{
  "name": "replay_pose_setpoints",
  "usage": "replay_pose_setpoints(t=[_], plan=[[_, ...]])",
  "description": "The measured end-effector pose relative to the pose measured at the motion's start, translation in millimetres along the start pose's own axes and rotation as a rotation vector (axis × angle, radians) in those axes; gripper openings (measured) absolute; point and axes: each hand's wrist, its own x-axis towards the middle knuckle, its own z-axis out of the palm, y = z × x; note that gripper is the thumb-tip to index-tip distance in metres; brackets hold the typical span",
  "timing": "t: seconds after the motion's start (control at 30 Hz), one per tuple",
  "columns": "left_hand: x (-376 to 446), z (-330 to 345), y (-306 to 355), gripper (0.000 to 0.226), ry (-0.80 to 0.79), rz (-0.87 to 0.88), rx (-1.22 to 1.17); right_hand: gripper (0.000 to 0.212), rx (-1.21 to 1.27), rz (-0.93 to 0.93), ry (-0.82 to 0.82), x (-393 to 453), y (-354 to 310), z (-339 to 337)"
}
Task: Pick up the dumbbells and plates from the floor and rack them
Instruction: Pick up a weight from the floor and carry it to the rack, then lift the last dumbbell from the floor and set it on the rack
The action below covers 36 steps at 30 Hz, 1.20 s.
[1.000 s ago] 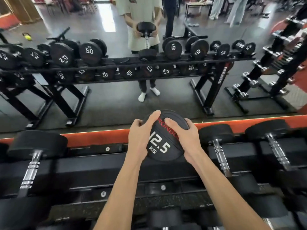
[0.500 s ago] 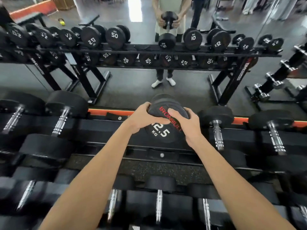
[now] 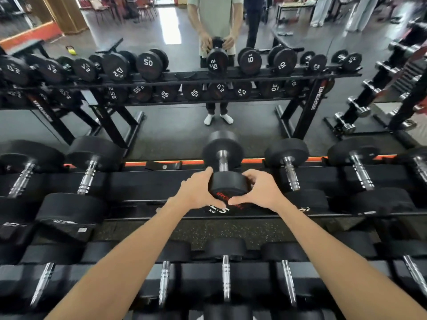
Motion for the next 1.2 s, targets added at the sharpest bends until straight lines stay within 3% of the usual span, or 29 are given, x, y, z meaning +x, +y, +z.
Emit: replay_pose_setpoints(t=[0.13, 0.27, 0.37, 0.63, 0.8, 0.93, 1.03, 1.2], plan=[[-22, 55, 2, 0.085, 0.019, -0.008, 0.317, 0.068, -0.3, -0.049, -0.095, -30, 18, 25], [-14, 71, 7, 0.082, 0.043, -0.118, 0.204, 0.074, -0.248, 0.01, 0.014, -37, 18, 48], [-14, 57, 4, 0.078, -0.028, -0.129, 0.17, 0.083, -0.346, 0.02, -0.005, -33, -4, 51], [-51, 43, 21, 0.06, 0.001, -0.008, 0.222, 0.07, -0.467, 0.23, 0.079, -72, -34, 48], [-94, 48, 40, 0.049, -0.013, 0.098, 0.326, 0.053, -0.425, 0.226, 0.088, -123, -57, 62], [-131, 67, 71, 0.036, -0.043, 0.164, 0.241, 0.048, -0.238, 0.305, 0.252, -187, -50, 65], [-164, 86, 116, 0.036, -0.084, 0.208, 0.022, 0.04, 0.028, 0.384, 0.481, -254, -30, 50], [-234, 142, 209, 0.029, -0.215, 0.451, -0.067, 0.037, 0.314, 0.489, 0.858, -408, 2, 18]])
